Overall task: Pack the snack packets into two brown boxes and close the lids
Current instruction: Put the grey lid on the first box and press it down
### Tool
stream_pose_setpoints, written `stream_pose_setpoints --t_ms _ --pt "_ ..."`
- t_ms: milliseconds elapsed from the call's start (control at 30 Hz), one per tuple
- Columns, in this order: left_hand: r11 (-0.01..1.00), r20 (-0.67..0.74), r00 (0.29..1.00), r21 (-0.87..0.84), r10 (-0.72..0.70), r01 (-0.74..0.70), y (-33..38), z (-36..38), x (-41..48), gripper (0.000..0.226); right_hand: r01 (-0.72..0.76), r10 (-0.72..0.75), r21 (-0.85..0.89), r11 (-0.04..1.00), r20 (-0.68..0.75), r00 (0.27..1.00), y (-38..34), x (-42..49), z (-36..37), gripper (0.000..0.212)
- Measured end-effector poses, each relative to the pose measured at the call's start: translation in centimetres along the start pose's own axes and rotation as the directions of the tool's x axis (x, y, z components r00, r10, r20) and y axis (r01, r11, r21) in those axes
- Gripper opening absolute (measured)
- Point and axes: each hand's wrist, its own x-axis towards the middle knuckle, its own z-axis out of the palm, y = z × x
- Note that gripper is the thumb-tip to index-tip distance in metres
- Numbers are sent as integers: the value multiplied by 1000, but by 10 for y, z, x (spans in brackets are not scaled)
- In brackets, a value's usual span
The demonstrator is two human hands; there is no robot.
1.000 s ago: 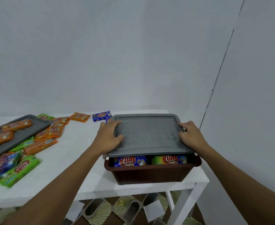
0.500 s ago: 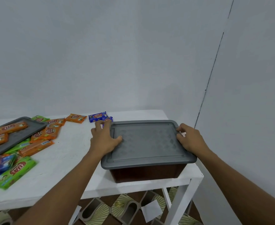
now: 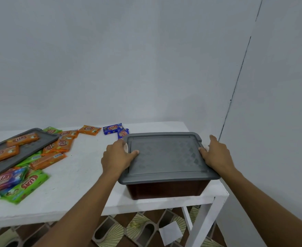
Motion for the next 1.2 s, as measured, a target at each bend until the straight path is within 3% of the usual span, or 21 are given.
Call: stream_pose_setpoints --t_ms 100,167,233,300,400,467,500,567,667,733,800,1000,1100,1200 --pt "981 9 1000 -192 11 -9 -9 -2 -2 56 -92 91 244 965 17 996 6 2 -2 59" --pt "949 26 1000 -314 8 1 -12 -2 -4 45 -228 193 492 841 120 974 8 1 -4 53" --pt "909 71 997 -414 -27 54 -15 -2 -6 40 -325 244 582 746 215 946 7 0 -5 47" --pt "867 118 991 -486 -55 106 -15 0 -4 34 -282 214 514 810 188 959 5 -2 -7 46" --pt "877 139 989 -470 -39 101 -12 2 1 34 2 -10 125 992 61 998 0 -5 -11 49" --pt "892 133 990 -441 -46 101 -10 2 1 40 121 -119 -40 992 55 991 0 -7 -12 48" --pt "893 127 991 -438 -50 101 -10 3 1 43 126 -125 -22 992 55 991 2 -7 -12 46" --pt "894 122 991 -436 -58 106 -9 4 -1 47 54 -62 204 978 30 998 8 -7 -14 32" --pt "903 158 986 -413 -61 122 -8 4 2 47 -174 118 619 766 131 984 17 -5 -13 16" --pt "894 190 979 -423 -75 150 -9 4 5 47 -331 167 724 606 291 942 14 -1 -16 17" --pt "859 206 975 -480 -85 176 -13 5 5 44 -397 178 729 558 362 915 9 4 -17 22" --pt "834 188 978 -522 -94 181 -11 10 13 37 -350 261 619 703 234 937 -1 21 -4 21" --pt "867 152 985 -477 -82 146 -5 4 38 43 -158 140 414 897 73 987 -22 39 0 23" --pt "923 197 978 -360 -68 137 1 1 59 46 -64 50 267 962 61 997 -35 49 10 26"
